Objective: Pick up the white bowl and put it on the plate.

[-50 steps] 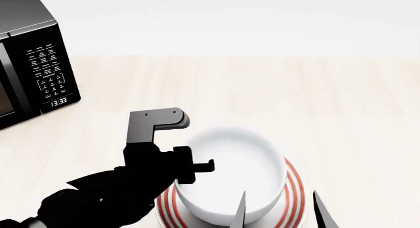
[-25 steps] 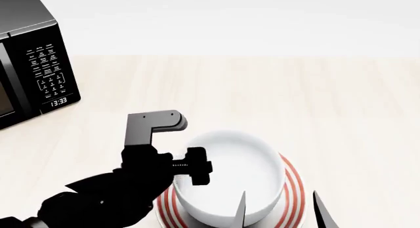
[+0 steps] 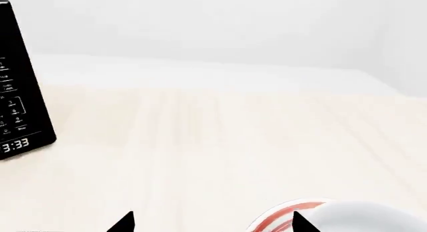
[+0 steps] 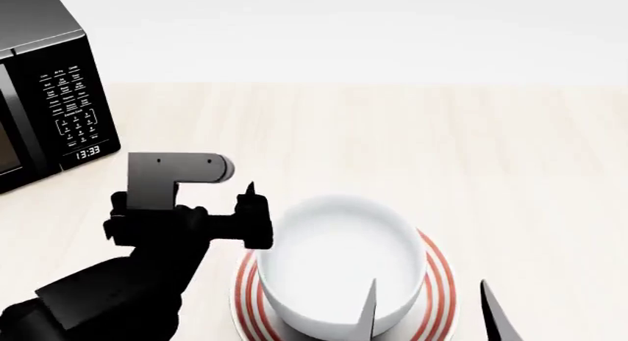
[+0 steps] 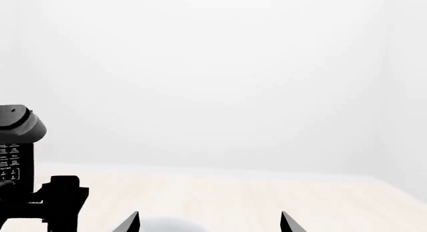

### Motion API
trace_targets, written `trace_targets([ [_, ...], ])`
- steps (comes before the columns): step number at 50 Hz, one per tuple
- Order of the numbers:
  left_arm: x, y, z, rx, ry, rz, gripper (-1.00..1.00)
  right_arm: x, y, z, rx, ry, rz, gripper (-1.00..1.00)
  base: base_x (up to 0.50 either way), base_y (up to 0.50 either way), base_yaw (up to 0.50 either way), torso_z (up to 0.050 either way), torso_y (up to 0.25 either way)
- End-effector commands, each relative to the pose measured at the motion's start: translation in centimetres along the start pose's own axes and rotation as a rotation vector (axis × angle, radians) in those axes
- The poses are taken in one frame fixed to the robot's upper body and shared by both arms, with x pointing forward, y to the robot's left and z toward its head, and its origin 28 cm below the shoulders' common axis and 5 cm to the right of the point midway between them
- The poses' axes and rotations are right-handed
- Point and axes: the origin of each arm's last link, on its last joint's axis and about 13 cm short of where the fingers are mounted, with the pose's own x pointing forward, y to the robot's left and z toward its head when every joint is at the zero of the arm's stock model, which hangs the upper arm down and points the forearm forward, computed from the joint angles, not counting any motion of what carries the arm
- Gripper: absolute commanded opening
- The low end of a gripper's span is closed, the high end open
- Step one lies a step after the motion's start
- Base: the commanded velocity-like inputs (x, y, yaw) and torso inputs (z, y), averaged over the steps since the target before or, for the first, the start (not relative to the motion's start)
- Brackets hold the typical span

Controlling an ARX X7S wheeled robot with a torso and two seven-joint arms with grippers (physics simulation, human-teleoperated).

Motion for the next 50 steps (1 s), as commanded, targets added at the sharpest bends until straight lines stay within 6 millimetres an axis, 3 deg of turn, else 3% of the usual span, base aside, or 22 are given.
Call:
trace_targets([
  [1, -3.6, 1.6, -1.1, 0.006, -0.127, 0.074, 1.00, 0.0, -0.2, 0.2, -0.002, -0.007, -0.012, 1.00, 0.00, 0.00, 0.00, 0.000, 0.000],
  [12, -7.2, 2.9, -3.3, 0.025, -0.213, 0.137, 1.00, 0.1, -0.2, -0.1, -0.004, 0.003, -0.015, 1.00, 0.00, 0.00, 0.00, 0.000, 0.000],
  [23, -10.8, 4.5, -7.2, 0.107, -0.297, 0.236, 1.00, 0.2, 0.0, -0.7, -0.005, 0.017, -0.005, 1.00, 0.00, 0.00, 0.00, 0.000, 0.000],
  [28, -12.3, 4.6, -7.5, 0.144, -0.386, 0.244, 1.00, 0.1, 0.2, -1.2, -0.008, 0.029, -0.001, 1.00, 0.00, 0.00, 0.00, 0.000, 0.000],
  [50, -14.6, 4.8, -9.4, 0.166, -0.408, 0.261, 1.00, 0.0, 0.5, -1.5, -0.010, 0.038, 0.013, 1.00, 0.00, 0.00, 0.00, 0.000, 0.000],
])
